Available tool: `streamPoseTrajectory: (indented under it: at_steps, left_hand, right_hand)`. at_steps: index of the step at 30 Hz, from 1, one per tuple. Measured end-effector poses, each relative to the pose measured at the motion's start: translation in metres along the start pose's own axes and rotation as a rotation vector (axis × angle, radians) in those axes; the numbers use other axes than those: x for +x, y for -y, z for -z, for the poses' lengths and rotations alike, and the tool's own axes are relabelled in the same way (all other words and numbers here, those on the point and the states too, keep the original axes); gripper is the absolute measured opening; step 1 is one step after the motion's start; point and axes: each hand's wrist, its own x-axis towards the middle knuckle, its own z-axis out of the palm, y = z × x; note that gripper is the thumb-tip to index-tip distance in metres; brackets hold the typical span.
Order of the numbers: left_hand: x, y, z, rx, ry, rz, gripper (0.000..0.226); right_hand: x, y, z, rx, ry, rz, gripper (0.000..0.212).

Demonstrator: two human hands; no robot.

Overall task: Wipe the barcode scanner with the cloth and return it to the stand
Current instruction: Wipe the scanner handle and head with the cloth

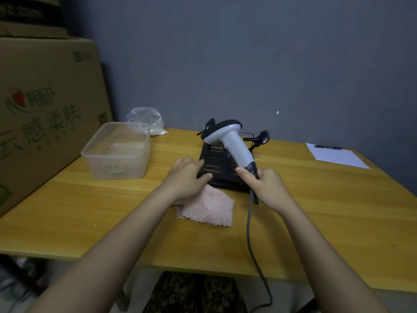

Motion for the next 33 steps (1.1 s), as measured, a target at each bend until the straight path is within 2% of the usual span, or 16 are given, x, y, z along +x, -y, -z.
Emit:
streamPoseTrajectory:
  at_steps: [2,8,13,16,20,27,30,33]
  left_hand:
    - [-0.008,0.01,-0.002,0.133,0.047,0.015,0.051]
    - [-0.023,0.018,-0.001,0.029,-0.069,-0.062,0.012]
    - [-0.032,0.001,0.007,-0.117,-0.353,-0.11,0.017]
    - [-0.033,-0.016,0.019,-0.312,-0.54,-0.116,0.018]
    - [-0.028,-0.037,0.034,-0.454,-0.679,-0.167,0.019]
    - [-0.012,-0.045,0.007,-0.338,-0.564,-0.24,0.02]
    - [-0.014,-0.04,-0.011,-0.19,-0.439,-0.228,0.03]
    - [-0.022,-0.039,-0.018,-0.208,-0.404,-0.297,0.031]
  right_hand:
    - [-0.002,-0.003,-0.001,-0.018,-0.001,-0.013,0.054]
    - [-0.009,-0.008,-0.003,-0.061,-0.002,-0.028,0.053]
    - [-0.016,-0.008,-0.004,-0.096,0.024,-0.028,0.054]
    - [-0.018,-0.011,-0.004,-0.13,0.04,-0.042,0.053]
    - [-0.019,-0.008,-0.003,-0.25,0.078,-0.044,0.055]
    - [-0.02,0.002,-0.003,-0.547,0.153,0.044,0.056]
    - [-0.021,0.006,-0.006,-0.607,0.165,0.082,0.056]
    - [-0.023,0.007,-0.007,-0.636,0.162,0.087,0.055]
